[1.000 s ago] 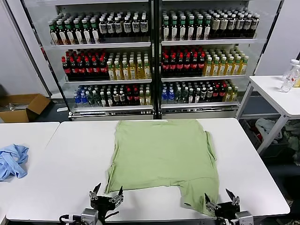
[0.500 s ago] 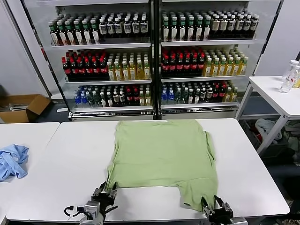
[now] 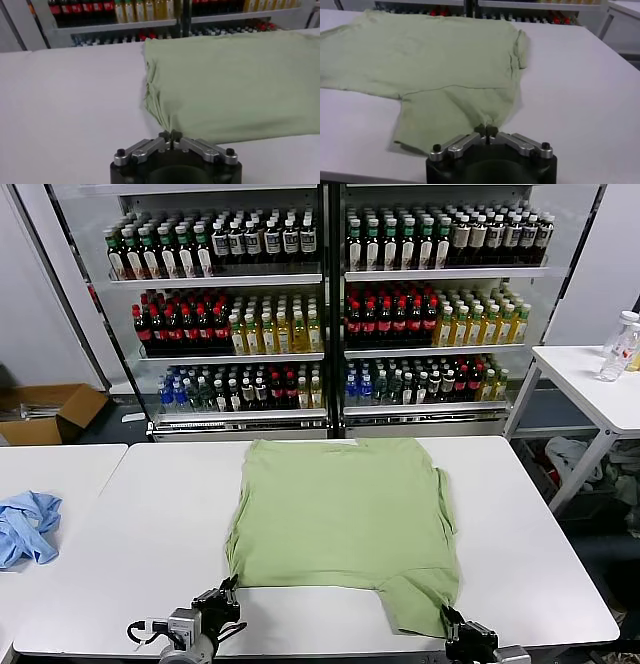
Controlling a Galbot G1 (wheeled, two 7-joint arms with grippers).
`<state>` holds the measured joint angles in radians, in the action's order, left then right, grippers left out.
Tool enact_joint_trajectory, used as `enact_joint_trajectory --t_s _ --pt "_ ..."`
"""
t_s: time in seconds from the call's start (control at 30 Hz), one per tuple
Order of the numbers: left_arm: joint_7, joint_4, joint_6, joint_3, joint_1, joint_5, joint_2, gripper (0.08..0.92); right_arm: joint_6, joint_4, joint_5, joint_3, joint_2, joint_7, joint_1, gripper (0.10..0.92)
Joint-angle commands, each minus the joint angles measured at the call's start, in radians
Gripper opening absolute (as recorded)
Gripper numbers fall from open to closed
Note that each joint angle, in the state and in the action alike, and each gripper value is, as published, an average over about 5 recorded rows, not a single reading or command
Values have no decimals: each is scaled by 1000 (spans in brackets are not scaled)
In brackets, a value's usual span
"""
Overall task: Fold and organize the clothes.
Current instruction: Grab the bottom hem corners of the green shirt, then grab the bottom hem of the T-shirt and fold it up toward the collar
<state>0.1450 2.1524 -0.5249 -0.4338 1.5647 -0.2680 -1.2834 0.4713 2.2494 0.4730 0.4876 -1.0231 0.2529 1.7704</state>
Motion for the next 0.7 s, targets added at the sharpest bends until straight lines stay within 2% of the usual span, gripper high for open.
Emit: enact_joint_trajectory --t_s 0.03,0.17,0.33,0.53,0.7 --pt "-5 104 53 -26 14 -66 26 83 -41 45 32 32 30 -5 -39 106" --pt "-10 108 71 -37 -9 -85 60 83 -49 33 70 48 68 1 -122 106" --pt "-13 54 79 -27 -90 -120 111 83 -59 -39 116 42 114 3 -259 106" --pt "-13 -82 83 40 -252 -126 163 83 -64 -177 128 -61 134 1 -488 106" --pt "-7 -218 85 124 -389 -114 180 83 -61 -306 115 -169 140 -10 -645 106"
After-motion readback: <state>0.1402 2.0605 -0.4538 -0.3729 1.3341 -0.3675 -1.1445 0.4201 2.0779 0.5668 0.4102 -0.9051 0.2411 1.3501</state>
